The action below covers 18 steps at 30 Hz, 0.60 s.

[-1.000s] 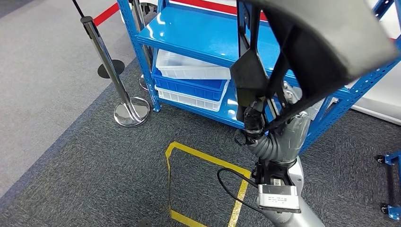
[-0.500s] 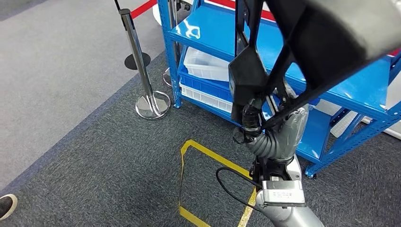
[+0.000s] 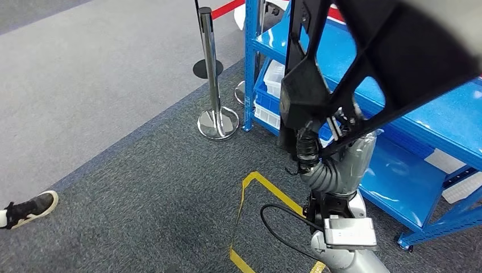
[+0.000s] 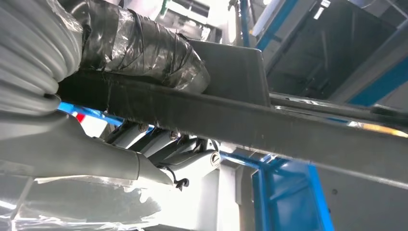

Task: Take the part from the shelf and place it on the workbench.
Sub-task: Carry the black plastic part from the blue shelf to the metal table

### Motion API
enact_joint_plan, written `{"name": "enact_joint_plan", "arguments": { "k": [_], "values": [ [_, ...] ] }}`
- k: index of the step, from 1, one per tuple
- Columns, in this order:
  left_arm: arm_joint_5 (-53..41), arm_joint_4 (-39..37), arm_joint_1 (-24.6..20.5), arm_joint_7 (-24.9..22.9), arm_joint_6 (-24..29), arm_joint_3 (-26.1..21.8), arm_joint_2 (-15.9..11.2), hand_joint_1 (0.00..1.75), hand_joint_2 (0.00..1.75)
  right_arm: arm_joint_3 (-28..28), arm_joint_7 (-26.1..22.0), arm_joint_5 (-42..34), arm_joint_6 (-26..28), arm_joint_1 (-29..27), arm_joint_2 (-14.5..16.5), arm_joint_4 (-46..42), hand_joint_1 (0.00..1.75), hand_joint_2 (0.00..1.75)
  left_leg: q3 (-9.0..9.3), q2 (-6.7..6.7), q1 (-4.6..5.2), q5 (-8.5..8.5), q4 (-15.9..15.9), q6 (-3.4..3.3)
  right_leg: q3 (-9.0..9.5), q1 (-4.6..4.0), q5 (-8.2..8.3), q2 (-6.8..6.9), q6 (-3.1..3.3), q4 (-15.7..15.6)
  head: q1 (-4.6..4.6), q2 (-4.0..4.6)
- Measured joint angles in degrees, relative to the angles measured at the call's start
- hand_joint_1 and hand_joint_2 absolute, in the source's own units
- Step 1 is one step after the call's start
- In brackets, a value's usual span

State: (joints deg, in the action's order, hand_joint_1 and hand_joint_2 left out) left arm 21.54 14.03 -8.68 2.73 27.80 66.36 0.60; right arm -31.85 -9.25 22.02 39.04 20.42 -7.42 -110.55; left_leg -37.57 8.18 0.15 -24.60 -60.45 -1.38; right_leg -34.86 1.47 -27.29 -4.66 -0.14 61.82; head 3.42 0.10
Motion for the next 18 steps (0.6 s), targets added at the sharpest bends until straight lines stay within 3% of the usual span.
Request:
{"name": "enact_joint_plan", "arguments": {
  "k": [1, 3, 5, 7, 8, 10, 12, 14, 16, 18],
  "values": [
    [0.0, 0.0, 0.2, -0.1, 0.0, 0.0, 0.0, 0.00, 1.75, 0.0, -0.2, -0.5, -0.1, 0.0, 0.0, 0.0, 1.75, 1.75, -0.12, 0.11, -0.08, 0.03, 0.0, 0.31, 0.19, -0.04, 0.14, 0.76, 0.27, -0.3, -0.06, 0.01],
    [-0.1, 0.0, 0.4, -0.2, -0.1, 0.0, 0.0, 0.00, 1.75, 0.0, -0.5, -1.3, -0.2, 0.1, 0.1, -0.1, 1.75, 1.75, -1.10, -2.24, 0.00, -1.07, -2.0, 0.96, 0.78, 0.10, 0.41, 2.36, 0.80, -1.1, 0.46, 0.01],
    [-0.1, 0.0, 0.3, -0.3, -0.3, 0.0, 0.1, 0.00, 1.75, 0.0, -0.7, -1.7, -0.4, 0.1, 0.1, -0.1, 1.75, 1.75, -4.06, -5.93, -0.16, -3.87, -7.7, 1.69, 1.16, -0.05, 0.44, 4.03, 1.09, -1.5, 1.00, 0.01],
    [-0.1, 0.0, 0.2, -0.4, -0.4, 0.0, 0.2, 0.00, 1.75, 0.0, -1.0, -1.8, -0.5, 0.0, 0.1, -0.2, 1.75, 1.75, -7.21, -7.30, -0.54, -5.69, -13.5, 2.22, 1.25, -0.24, 0.27, 5.79, 1.20, -1.6, 1.03, 0.01],
    [-0.1, 0.0, 0.3, -0.4, -0.4, 0.0, 0.2, 0.00, 1.75, 0.0, -1.1, -1.9, -0.5, 0.0, 0.1, -0.2, 1.75, 1.75, -7.60, -7.54, -0.65, -5.29, -14.0, 2.33, 1.32, -0.29, 0.15, 6.60, 1.20, -1.6, 1.08, 0.01],
    [-0.1, 0.0, 0.4, -0.4, -0.3, 0.0, 0.2, 0.00, 1.75, 0.0, -1.4, -2.2, -0.7, -0.1, 0.1, -0.2, 1.75, 1.75, -4.97, -8.39, -0.69, -1.93, -8.8, 2.20, 1.66, -0.37, -0.16, 8.03, 1.09, -1.6, 1.08, 0.01],
    [-0.1, 0.0, 0.4, -0.4, -0.2, 0.0, 0.2, 0.00, 1.75, 0.0, -1.5, -2.5, -0.9, -0.1, 0.2, -0.3, 1.75, 1.75, -1.07, -10.90, -0.03, 0.51, -1.5, 1.51, 2.17, -0.54, -0.50, 9.18, 0.81, -1.7, 1.04, 0.01],
    [-0.1, 0.0, 0.3, -0.4, -0.2, 0.0, 0.2, 0.00, 1.75, 0.0, -1.7, -2.8, -1.0, -0.2, 0.2, -0.5, 1.75, 1.75, 0.32, -12.02, 0.73, 0.63, 1.3, 0.59, 2.57, -0.71, -0.74, 10.10, 0.33, -2.0, 1.00, 0.01],
    [-0.1, 0.0, 0.5, -0.5, -0.1, 0.0, 0.1, 0.00, 1.75, 0.0, -2.0, -3.1, -1.0, -0.4, 0.4, -0.6, 1.75, 1.75, 0.64, -10.76, 0.73, 0.73, 1.8, -0.20, 3.01, -0.73, -1.04, 10.95, -0.29, -2.3, 1.02, 0.00],
    [-0.2, 0.0, 0.7, -0.7, 0.0, 0.0, 0.0, 0.00, 1.75, -0.1, -2.3, -3.5, -1.1, -0.5, 0.5, -0.8, 1.75, 1.75, 1.63, -9.57, 0.42, 0.97, 2.9, -0.90, 2.70, -0.66, -2.19, 9.43, -0.74, -0.7, 0.78, -0.01]
  ]
}}
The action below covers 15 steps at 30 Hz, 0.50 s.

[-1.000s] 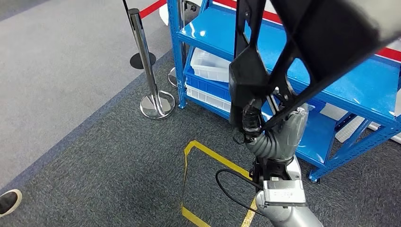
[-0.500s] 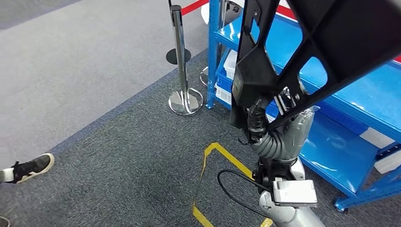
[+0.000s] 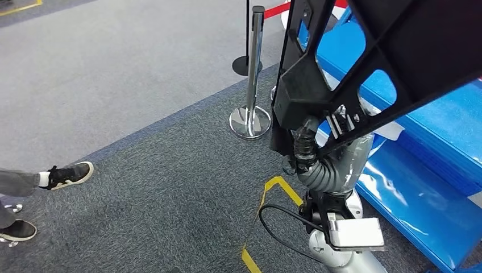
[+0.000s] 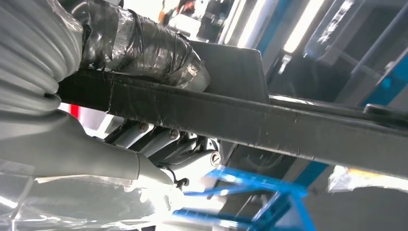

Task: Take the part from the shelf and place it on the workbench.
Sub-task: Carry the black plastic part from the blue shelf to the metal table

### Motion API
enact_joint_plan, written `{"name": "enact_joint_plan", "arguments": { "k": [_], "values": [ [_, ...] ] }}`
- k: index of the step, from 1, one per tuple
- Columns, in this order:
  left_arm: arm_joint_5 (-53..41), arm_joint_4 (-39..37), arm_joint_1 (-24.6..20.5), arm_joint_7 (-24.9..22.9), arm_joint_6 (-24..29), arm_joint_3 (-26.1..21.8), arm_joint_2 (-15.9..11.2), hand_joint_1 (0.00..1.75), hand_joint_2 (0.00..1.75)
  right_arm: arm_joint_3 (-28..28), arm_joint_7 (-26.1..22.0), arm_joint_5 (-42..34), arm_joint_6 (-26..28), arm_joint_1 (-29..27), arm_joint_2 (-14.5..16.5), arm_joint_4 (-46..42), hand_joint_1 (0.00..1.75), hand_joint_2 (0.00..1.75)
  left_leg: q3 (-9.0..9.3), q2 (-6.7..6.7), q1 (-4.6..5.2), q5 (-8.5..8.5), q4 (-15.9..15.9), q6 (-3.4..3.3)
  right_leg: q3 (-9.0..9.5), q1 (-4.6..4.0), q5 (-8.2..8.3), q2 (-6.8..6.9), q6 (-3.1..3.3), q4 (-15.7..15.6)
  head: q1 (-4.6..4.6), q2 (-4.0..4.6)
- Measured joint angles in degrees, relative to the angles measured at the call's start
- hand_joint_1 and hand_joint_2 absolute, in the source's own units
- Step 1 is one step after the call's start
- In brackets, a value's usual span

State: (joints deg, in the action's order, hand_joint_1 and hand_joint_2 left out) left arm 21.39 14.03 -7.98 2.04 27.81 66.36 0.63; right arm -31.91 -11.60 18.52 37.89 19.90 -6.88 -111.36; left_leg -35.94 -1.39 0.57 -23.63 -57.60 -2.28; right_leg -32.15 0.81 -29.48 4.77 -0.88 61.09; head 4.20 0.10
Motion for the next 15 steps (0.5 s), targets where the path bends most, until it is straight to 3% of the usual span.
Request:
{"name": "enact_joint_plan", "arguments": {
  "k": [2, 4, 5, 6, 7, 9, 11, 13, 15],
  "values": [
    [-0.1, 0.0, -0.1, -0.2, 0.1, 0.0, 0.0, 0.00, 1.75, 0.0, -0.4, -0.5, -0.1, -0.1, 0.1, -0.2, 1.75, 1.75, 0.68, 1.24, -0.13, 0.10, 0.6, -0.65, -2.92, 0.06, -2.83, -3.02, 0.03, 6.0, -0.39, 0.01],
    [-0.1, 0.0, -0.3, -0.3, 0.1, 0.0, 0.0, 0.00, 1.75, -0.1, -0.7, -1.2, -0.3, -0.5, 0.1, -0.3, 1.75, 1.75, 0.78, 2.76, -0.08, 0.00, 0.5, -1.02, -7.09, 0.07, -5.10, -4.30, 0.15, 13.0, -0.52, 0.01],
    [-0.2, 0.0, -0.3, -0.4, 0.1, 0.0, 0.0, 0.00, 1.75, -0.1, -0.9, -1.4, -0.4, -0.8, 0.1, -0.3, 1.75, 1.75, 0.82, 3.65, -0.08, -0.06, 0.4, -1.02, -8.24, 0.10, -4.79, -4.50, 0.13, 14.4, -0.53, 0.01],
    [-0.3, 0.0, -0.2, -0.4, 0.1, 0.0, 0.0, 0.00, 1.75, -0.1, -1.0, -1.7, -0.5, -0.9, 0.1, -0.3, 1.75, 1.75, 0.85, 4.58, -0.11, -0.15, 0.2, -0.95, -8.31, 0.16, -3.38, -4.63, 0.11, 13.6, -0.53, 0.01],
    [-0.4, 0.0, -0.1, -0.5, 0.0, 0.0, 0.0, 0.00, 1.75, -0.1, -1.2, -1.8, -0.7, -1.0, 0.1, -0.3, 1.75, 1.75, 0.88, 5.51, -0.20, -0.30, -0.1, -0.80, -7.35, 0.27, -1.17, -4.94, 0.09, 10.8, -0.55, 0.01],
    [-0.8, 0.0, -0.1, -0.6, -0.1, 0.0, 0.1, 0.00, 1.75, -0.1, -1.3, -2.1, -0.8, -1.0, 0.2, -0.4, 1.75, 1.75, 0.45, 7.23, -0.32, -0.89, -1.2, -0.19, -4.47, 0.78, 2.43, -7.39, -0.05, 3.6, -0.55, 0.01],
    [-1.1, 0.0, -0.2, -0.7, -0.1, 0.0, 0.1, 0.00, 1.75, -0.2, -1.5, -2.2, -0.9, -1.1, 0.3, -0.4, 1.75, 1.75, -0.39, 8.61, -0.47, -1.31, -2.2, 0.52, -3.06, 0.97, 3.17, -9.32, -0.07, 0.3, -0.50, 0.01],
    [-1.3, 0.0, 0.0, -0.8, -0.2, 0.0, 0.1, 0.00, 1.75, -0.2, -1.6, -2.3, -0.9, -1.2, 0.4, -0.5, 1.75, 1.75, -0.91, 9.64, -0.73, -1.23, -2.3, 1.11, -2.87, 0.80, 3.10, -8.54, 0.41, 0.1, -0.49, 0.01],
    [-1.5, 0.0, 0.2, -0.9, -0.2, 0.0, 0.1, 0.00, 1.75, -0.2, -1.7, -2.5, -1.0, -1.2, 0.6, -0.6, 1.75, 1.75, -1.63, 7.47, -0.62, -1.93, -3.5, 1.72, -2.52, 0.85, 3.25, -7.19, 1.05, -0.4, -0.29, 0.01]
  ]
}}
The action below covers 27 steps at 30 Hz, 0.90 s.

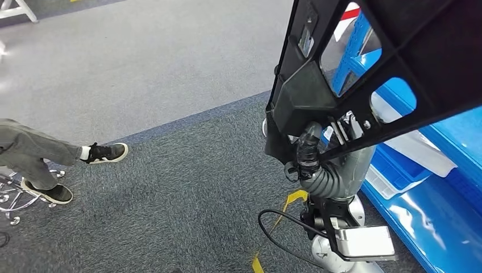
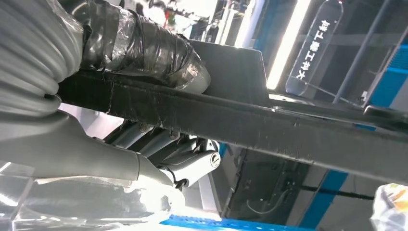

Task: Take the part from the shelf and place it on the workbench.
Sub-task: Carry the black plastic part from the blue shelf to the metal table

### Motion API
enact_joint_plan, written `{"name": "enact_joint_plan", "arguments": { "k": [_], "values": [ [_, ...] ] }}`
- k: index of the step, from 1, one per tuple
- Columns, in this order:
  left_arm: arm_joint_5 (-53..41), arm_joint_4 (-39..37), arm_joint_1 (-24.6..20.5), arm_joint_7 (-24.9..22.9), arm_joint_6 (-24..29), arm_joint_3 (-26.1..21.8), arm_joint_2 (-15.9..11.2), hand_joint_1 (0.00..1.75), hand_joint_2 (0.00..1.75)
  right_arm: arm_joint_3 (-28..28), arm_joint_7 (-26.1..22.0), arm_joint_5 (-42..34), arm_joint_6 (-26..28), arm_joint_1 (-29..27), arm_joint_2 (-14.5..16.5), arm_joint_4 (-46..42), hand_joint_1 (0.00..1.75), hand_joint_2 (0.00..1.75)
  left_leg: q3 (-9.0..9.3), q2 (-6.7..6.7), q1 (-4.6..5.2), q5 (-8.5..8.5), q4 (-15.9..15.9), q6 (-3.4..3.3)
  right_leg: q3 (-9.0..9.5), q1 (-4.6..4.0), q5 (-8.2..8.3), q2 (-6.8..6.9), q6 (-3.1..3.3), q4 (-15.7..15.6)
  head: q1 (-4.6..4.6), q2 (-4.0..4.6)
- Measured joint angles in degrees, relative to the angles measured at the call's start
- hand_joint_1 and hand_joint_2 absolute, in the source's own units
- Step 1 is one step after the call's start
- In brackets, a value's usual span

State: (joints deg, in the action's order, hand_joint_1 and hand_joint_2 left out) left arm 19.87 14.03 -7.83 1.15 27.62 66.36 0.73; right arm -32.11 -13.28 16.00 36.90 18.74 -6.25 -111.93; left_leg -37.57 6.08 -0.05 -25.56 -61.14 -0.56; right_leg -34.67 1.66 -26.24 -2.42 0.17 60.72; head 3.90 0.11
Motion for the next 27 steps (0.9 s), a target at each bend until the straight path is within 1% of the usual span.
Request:
{"name": "enact_joint_plan", "arguments": {
  "k": [1, 2, 3, 4, 5, 6, 7, 8, 9, 10, 11, 12, 13, 14, 15, 16, 17, 18, 19, 20, 21, 22, 23, 24, 25, 26, 27],
  "values": [
    [-0.2, 0.0, -0.1, -0.1, 0.0, 0.0, 0.0, 0.00, 1.75, 0.0, 0.0, 0.0, 0.0, 0.0, 0.1, -0.1, 1.75, 1.75, -1.07, -1.84, 0.05, -1.09, -2.1, 0.30, 0.17, 0.04, 0.03, 0.79, 0.25, -0.2, 0.16, 0.00],
    [-0.4, 0.0, -0.2, -0.2, 0.0, 0.0, 0.1, 0.00, 1.75, 0.0, 0.0, 0.1, -0.1, 0.0, 0.2, -0.2, 1.75, 1.75, -2.62, -3.77, 0.06, -2.56, -5.1, 0.60, 0.29, -0.08, -0.03, 1.60, 0.45, -0.3, 0.35, 0.00],
    [-0.6, 0.0, -0.3, -0.3, -0.1, 0.1, 0.2, 0.00, 1.75, 0.0, -0.1, 0.2, -0.2, -0.1, 0.2, -0.3, 1.75, 1.75, -4.53, -4.73, -0.10, -4.06, -8.6, 0.86, 0.33, -0.18, -0.13, 2.45, 0.60, -0.3, 0.50, 0.00],
    [-0.8, 0.0, -0.4, -0.4, -0.1, 0.1, 0.3, 0.00, 1.75, 0.0, -0.1, 0.2, -0.3, -0.1, 0.2, -0.4, 1.75, 1.75, -6.21, -5.14, -0.26, -5.03, -11.7, 1.03, 0.36, -0.26, -0.25, 3.29, 0.67, -0.3, 0.50, 0.00],
    [-0.9, 0.0, -0.3, -0.5, -0.1, 0.2, 0.4, 0.00, 1.75, -0.1, -0.2, 0.1, -0.5, -0.2, 0.2, -0.4, 1.75, 1.75, -7.15, -5.34, -0.37, -5.13, -13.2, 1.12, 0.43, -0.31, -0.38, 4.08, 0.69, -0.3, 0.52, 0.00],
    [-1.1, 0.0, -0.3, -0.6, -0.1, 0.3, 0.5, 0.00, 1.75, -0.1, -0.3, -0.1, -0.7, -0.2, 0.2, -0.4, 1.75, 1.75, -7.18, -5.46, -0.44, -4.38, -13.1, 1.14, 0.54, -0.33, -0.53, 4.79, 0.68, -0.3, 0.52, 0.00],
    [-1.3, 0.0, -0.2, -0.7, -0.2, 0.3, 0.5, 0.00, 1.75, -0.1, -0.4, -0.3, -0.8, -0.3, 0.2, -0.4, 1.75, 1.75, -6.28, -5.62, -0.47, -2.91, -11.2, 1.08, 0.71, -0.36, -0.67, 5.41, 0.64, -0.3, 0.52, 0.00],
    [-1.4, 0.0, -0.2, -0.8, -0.2, 0.3, 0.5, 0.00, 1.75, -0.1, -0.5, -0.4, -0.9, -0.3, 0.2, -0.4, 1.75, 1.75, -4.46, -6.20, -0.42, -0.94, -7.7, 0.89, 0.96, -0.39, -0.84, 6.01, 0.55, -0.3, 0.53, 0.00],
    [-1.5, 0.0, -0.2, -0.8, -0.2, 0.4, 0.5, 0.00, 1.75, -0.1, -0.6, -0.3, -0.9, -0.3, 0.2, -0.5, 1.75, 1.75, -2.53, -7.32, -0.06, 0.30, -4.0, 0.58, 1.26, -0.49, -1.04, 6.63, 0.39, -0.4, 0.52, 0.00],
    [-1.7, 0.0, -0.4, -0.9, -0.3, 0.5, 0.6, 0.00, 1.75, -0.1, -0.6, -0.2, -0.9, -0.2, 0.3, -0.6, 1.75, 1.75, -0.92, -8.26, 0.29, 1.15, -0.9, 0.15, 1.56, -0.59, -1.21, 7.19, 0.16, -0.6, 0.50, 0.00],
    [-1.8, 0.0, -0.6, -0.9, -0.4, 0.6, 0.6, 0.00, 1.75, -0.1, -0.6, 0.1, -0.8, -0.2, 0.3, -0.6, 1.75, 1.75, 0.17, -8.99, 0.66, 1.47, 1.1, -0.29, 1.84, -0.70, -1.38, 7.76, -0.12, -0.7, 0.49, 0.00],
    [-1.9, 0.0, -0.7, -1.0, -0.4, 0.7, 0.7, 0.00, 1.75, -0.1, -0.6, 0.3, -0.8, -0.2, 0.3, -0.7, 1.75, 1.75, 0.50, -9.14, 1.00, 1.13, 1.8, -0.68, 2.09, -0.78, -1.50, 8.27, -0.41, -0.9, 0.47, 0.00],
    [-1.9, 0.0, -0.7, -1.1, -0.4, 0.8, 0.7, 0.00, 1.75, -0.2, -0.6, 0.4, -0.7, -0.2, 0.3, -0.7, 1.75, 1.75, 0.60, -8.59, 1.04, 1.13, 1.9, -1.02, 2.39, -0.79, -1.58, 8.71, -0.69, -1.1, 0.47, 0.00],
    [-2.0, 0.0, -0.5, -1.2, -0.5, 0.8, 0.7, 0.00, 1.75, -0.2, -0.6, 0.4, -0.7, -0.2, 0.4, -0.7, 1.75, 1.75, 0.99, -8.01, 0.81, 1.19, 2.3, -1.37, 2.71, -0.73, -1.79, 8.89, -1.02, -1.2, 0.49, 0.00],
    [-2.1, 0.0, -0.5, -1.3, -0.5, 0.8, 0.7, 0.00, 1.75, -0.2, -0.5, 0.5, -0.7, -0.3, 0.4, -0.8, 1.75, 1.75, 1.56, -7.37, 0.63, 1.26, 2.8, -1.68, 2.81, -0.66, -2.22, 7.92, -1.31, -0.6, 0.38, 0.00],
    [-2.2, 0.0, -0.5, -1.5, -0.5, 0.8, 0.7, 0.00, 1.75, -0.2, -0.5, 0.7, -0.6, -0.4, 0.4, -0.9, 1.75, 1.75, 2.14, -6.79, 0.45, 1.35, 3.3, -1.98, 2.49, -0.62, -2.98, 6.60, -1.53, 0.6, 0.22, -0.01],
    [-2.3, 0.0, -0.6, -1.6, -0.6, 0.9, 0.8, 0.00, 1.75, -0.2, -0.4, 1.4, -0.3, -0.5, 0.5, -1.0, 1.75, 1.75, 2.63, -6.12, 0.30, 1.43, 3.7, -2.41, 1.19, -0.56, -4.36, 4.97, -1.59, 3.4, 0.00, -0.01],
    [-2.4, 0.0, -0.8, -1.7, -0.7, 1.0, 0.8, 0.00, 1.75, -0.2, -0.3, 2.3, -0.1, -0.7, 0.5, -1.1, 1.75, 1.75, 2.80, -5.42, 0.44, 1.35, 3.7, -2.70, -0.74, -0.58, -5.88, 3.47, -1.50, 7.0, -0.24, -0.01],
    [-2.5, 0.0, -0.9, -1.8, -0.8, 1.1, 0.9, 0.00, 1.75, -0.3, -0.2, 3.3, 0.2, -0.9, 0.5, -1.1, 1.75, 1.75, 2.81, -4.70, 0.54, 1.26, 3.6, -2.99, -2.90, -0.62, -7.10, 2.97, -1.37, 10.6, -0.35, -0.01],
    [-2.7, 0.0, -0.9, -1.8, -0.9, 1.2, 0.9, 0.00, 1.75, -0.3, 0.0, 4.3, 0.4, -1.2, 0.5, -1.1, 1.75, 1.75, 2.82, -3.83, 0.62, 1.16, 3.5, -3.21, -4.74, -0.66, -7.58, 2.70, -1.27, 13.2, -0.40, 0.00],
    [-2.9, 0.0, -0.9, -1.8, -1.0, 1.3, 0.9, 0.00, 1.75, -0.3, 0.1, 4.9, 0.5, -1.4, 0.5, -1.1, 1.75, 1.75, 2.84, -2.98, 0.67, 1.03, 3.3, -3.20, -5.49, -0.70, -6.79, 2.59, -1.21, 13.5, -0.40, 0.00],
    [-3.3, 0.0, -0.9, -1.8, -1.1, 1.4, 0.9, 0.00, 1.75, -0.3, 0.2, 5.4, 0.6, -1.5, 0.5, -1.1, 1.75, 1.75, 2.86, -2.09, 0.68, 0.87, 3.1, -3.13, -5.15, -0.70, -4.94, 2.42, -1.12, 11.8, -0.39, 0.00],
    [-3.5, 0.0, -0.8, -1.8, -1.2, 1.4, 0.9, 0.00, 1.75, -0.3, 0.3, 5.6, 0.7, -1.5, 0.5, -1.1, 1.75, 1.75, 2.84, -1.23, 0.65, 0.63, 2.7, -2.98, -3.95, -0.65, -2.54, 1.78, -1.03, 8.3, -0.40, 0.00],
    [-3.7, 0.0, -0.9, -1.8, -1.2, 1.4, 1.0, 0.00, 1.75, -0.3, 0.4, 5.6, 0.8, -1.4, 0.5, -1.1, 1.75, 1.75, 2.71, -0.48, 0.64, 0.37, 2.3, -2.78, -2.60, -0.52, -0.91, 0.49, -0.95, 5.0, -0.40, 0.00],
    [-3.8, 0.0, -1.0, -1.7, -1.2, 1.5, 1.0, 0.00, 1.75, -0.3, 0.5, 5.6, 0.9, -1.3, 0.5, -1.2, 1.75, 1.75, 2.45, 0.23, 0.62, 0.12, 1.8, -2.52, -1.41, -0.37, 0.12, -0.74, -0.93, 2.2, -0.38, 0.00],
    [-3.8, 0.0, -1.2, -1.7, -1.1, 1.5, 1.1, 0.00, 1.75, -0.3, 0.7, 5.4, 1.0, -1.3, 0.5, -1.2, 1.75, 1.75, 2.14, 0.81, 0.47, -0.04, 1.4, -2.21, -0.71, -0.34, 0.38, -1.73, -0.94, 0.6, -0.38, -0.01],
    [-3.7, 0.0, -1.3, -1.6, -1.0, 1.6, 1.1, 0.00, 1.75, -0.3, 0.7, 5.2, 1.1, -1.2, 0.5, -1.2, 1.75, 1.75, 1.85, 1.42, 0.33, -0.06, 1.4, -1.82, -0.46, -0.39, 0.02, -2.10, -0.91, 0.2, -0.36, -0.01]
  ]
}}
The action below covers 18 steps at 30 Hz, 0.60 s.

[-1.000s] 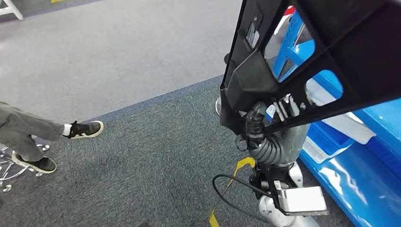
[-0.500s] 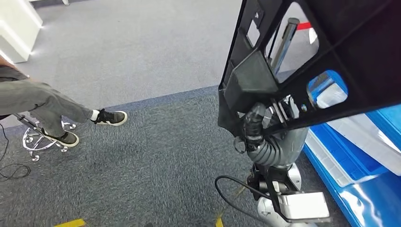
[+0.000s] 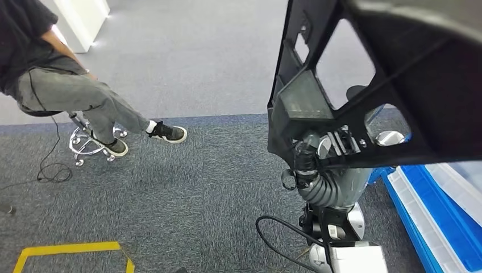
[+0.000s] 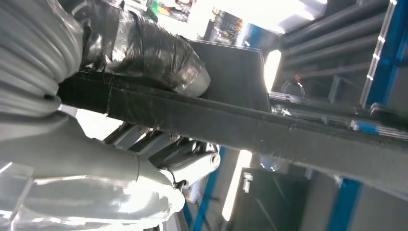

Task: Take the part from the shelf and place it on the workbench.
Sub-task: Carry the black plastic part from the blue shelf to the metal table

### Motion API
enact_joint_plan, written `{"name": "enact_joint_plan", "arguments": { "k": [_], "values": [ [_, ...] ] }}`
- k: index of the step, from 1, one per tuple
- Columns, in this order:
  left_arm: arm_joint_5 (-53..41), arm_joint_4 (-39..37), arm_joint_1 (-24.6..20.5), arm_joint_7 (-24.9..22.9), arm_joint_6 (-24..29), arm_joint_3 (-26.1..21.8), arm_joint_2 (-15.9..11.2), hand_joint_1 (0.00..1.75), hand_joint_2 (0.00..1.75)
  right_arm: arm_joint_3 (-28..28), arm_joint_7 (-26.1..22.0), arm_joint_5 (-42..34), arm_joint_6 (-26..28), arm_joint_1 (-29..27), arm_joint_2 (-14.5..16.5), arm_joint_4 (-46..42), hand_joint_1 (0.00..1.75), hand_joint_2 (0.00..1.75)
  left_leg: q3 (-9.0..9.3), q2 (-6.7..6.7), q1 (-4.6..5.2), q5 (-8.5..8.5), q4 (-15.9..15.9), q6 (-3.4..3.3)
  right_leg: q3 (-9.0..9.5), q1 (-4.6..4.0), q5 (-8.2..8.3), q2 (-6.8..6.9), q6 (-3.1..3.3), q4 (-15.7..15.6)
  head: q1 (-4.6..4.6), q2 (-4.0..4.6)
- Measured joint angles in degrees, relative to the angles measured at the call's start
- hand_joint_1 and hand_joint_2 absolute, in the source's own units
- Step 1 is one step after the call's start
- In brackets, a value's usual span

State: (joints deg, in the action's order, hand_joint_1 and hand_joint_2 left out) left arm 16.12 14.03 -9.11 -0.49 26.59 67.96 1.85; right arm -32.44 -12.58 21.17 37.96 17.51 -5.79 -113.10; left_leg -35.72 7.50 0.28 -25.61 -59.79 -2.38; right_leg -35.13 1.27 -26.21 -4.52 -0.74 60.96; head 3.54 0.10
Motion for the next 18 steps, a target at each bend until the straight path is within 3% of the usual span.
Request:
{"name": "enact_joint_plan", "arguments": {
  "k": [2, 3, 5, 6, 8, 9, 10, 11, 13, 15, 17, 18],
  "values": [
    [0.3, 0.0, 0.1, 0.0, 0.2, 0.1, 0.0, 0.00, 1.75, 0.0, 0.0, -0.3, 0.2, 0.2, 0.1, 0.0, 1.75, 1.75, -0.26, 0.91, -0.30, 0.04, 0.1, 0.71, 0.49, -0.03, 0.13, 1.08, 0.38, -0.7, -0.04, 0.01],
    [0.5, 0.0, 0.1, 0.0, 0.4, 0.1, 0.0, 0.00, 1.75, 0.0, -0.1, -0.4, 0.3, 0.3, 0.1, 0.0, 1.75, 1.75, -0.45, 0.18, -0.17, -0.21, -0.2, 1.06, 0.84, 0.11, 0.18, 1.77, 0.69, -1.0, 0.05, 0.01],
    [0.8, 0.0, 0.1, -0.1, 0.5, 0.1, -0.1, 0.00, 1.75, -0.1, -0.1, 0.0, 0.4, 0.4, 0.3, 0.1, 1.75, 1.75, -2.28, -3.15, -0.08, -2.02, -3.9, 1.77, 1.50, 0.36, 0.18, 3.38, 1.18, -1.7, 0.47, 0.01],
    [0.8, 0.0, 0.1, -0.2, 0.5, 0.1, 0.0, 0.00, 1.75, -0.1, -0.2, 0.1, 0.5, 0.5, 0.4, 0.1, 1.75, 1.75, -4.08, -5.00, -0.14, -3.42, -7.2, 2.18, 1.71, 0.31, 0.04, 4.21, 1.32, -1.8, 0.68, 0.01],
    [0.8, 0.0, 0.1, -0.3, 0.4, 0.1, 0.0, 0.00, 1.75, -0.1, -0.2, 0.3, 0.7, 0.5, 0.4, 0.3, 1.75, 1.75, -7.78, -6.49, -0.62, -5.26, -13.4, 2.78, 2.00, 0.23, -0.32, 5.95, 1.41, -1.8, 0.80, 0.01],
    [0.8, 0.0, 0.2, -0.4, 0.4, 0.1, 0.0, 0.00, 1.75, -0.2, -0.2, 0.4, 0.7, 0.5, 0.4, 0.4, 1.75, 1.75, -8.57, -6.79, -0.81, -4.86, -14.3, 2.98, 2.21, 0.24, -0.55, 6.82, 1.36, -1.8, 0.81, 0.01],
    [0.8, 0.0, 0.3, -0.4, 0.4, 0.1, 0.0, 0.00, 1.75, -0.2, -0.2, 0.3, 0.8, 0.5, 0.4, 0.5, 1.75, 1.75, -8.20, -7.05, -0.94, -3.47, -13.0, 3.08, 2.49, 0.27, -0.79, 7.61, 1.26, -1.8, 0.81, 0.01],
    [0.7, 0.0, 0.4, -0.4, 0.4, 0.1, 0.0, 0.00, 1.75, -0.2, -0.1, 0.3, 0.8, 0.6, 0.4, 0.5, 1.75, 1.75, -6.71, -7.59, -1.01, -1.34, -9.7, 3.09, 2.85, 0.30, -1.06, 8.38, 1.12, -1.7, 0.83, 0.01],
    [0.5, 0.0, 0.3, -0.4, 0.4, 0.1, 0.0, 0.00, 1.75, -0.2, -0.1, 0.1, 0.8, 0.9, 0.6, 0.6, 1.75, 1.75, -3.11, -10.04, -0.63, 1.66, -2.3, 2.62, 3.50, 0.17, -1.58, 9.66, 0.68, -1.8, 0.80, 0.01],
    [0.4, 0.0, 0.1, -0.4, 0.4, 0.1, 0.0, 0.00, 1.75, -0.2, -0.1, -0.2, 0.8, 1.4, 0.7, 0.6, 1.75, 1.75, -1.70, -11.36, -0.04, 2.03, 0.7, 1.68, 3.89, -0.10, -1.93, 10.65, 0.10, -2.0, 0.74, 0.01],
    [0.3, 0.0, 0.1, -0.4, 0.4, 0.1, -0.1, 0.00, 1.75, -0.2, -0.1, -0.7, 0.6, 1.7, 0.7, 0.7, 1.75, 1.75, -1.54, -10.12, 0.09, 1.88, 1.0, 0.80, 4.32, -0.26, -2.24, 11.64, -0.64, -2.3, 0.72, 0.00],
    [0.4, 0.0, 0.2, -0.4, 0.5, 0.1, 0.0, 0.00, 1.75, -0.2, -0.1, -0.9, 0.5, 1.8, 0.7, 0.8, 1.75, 1.75, -1.21, -9.42, -0.02, 1.91, 1.3, 0.46, 4.57, -0.19, -2.57, 11.29, -0.99, -2.2, 0.61, 0.00]
  ]
}}
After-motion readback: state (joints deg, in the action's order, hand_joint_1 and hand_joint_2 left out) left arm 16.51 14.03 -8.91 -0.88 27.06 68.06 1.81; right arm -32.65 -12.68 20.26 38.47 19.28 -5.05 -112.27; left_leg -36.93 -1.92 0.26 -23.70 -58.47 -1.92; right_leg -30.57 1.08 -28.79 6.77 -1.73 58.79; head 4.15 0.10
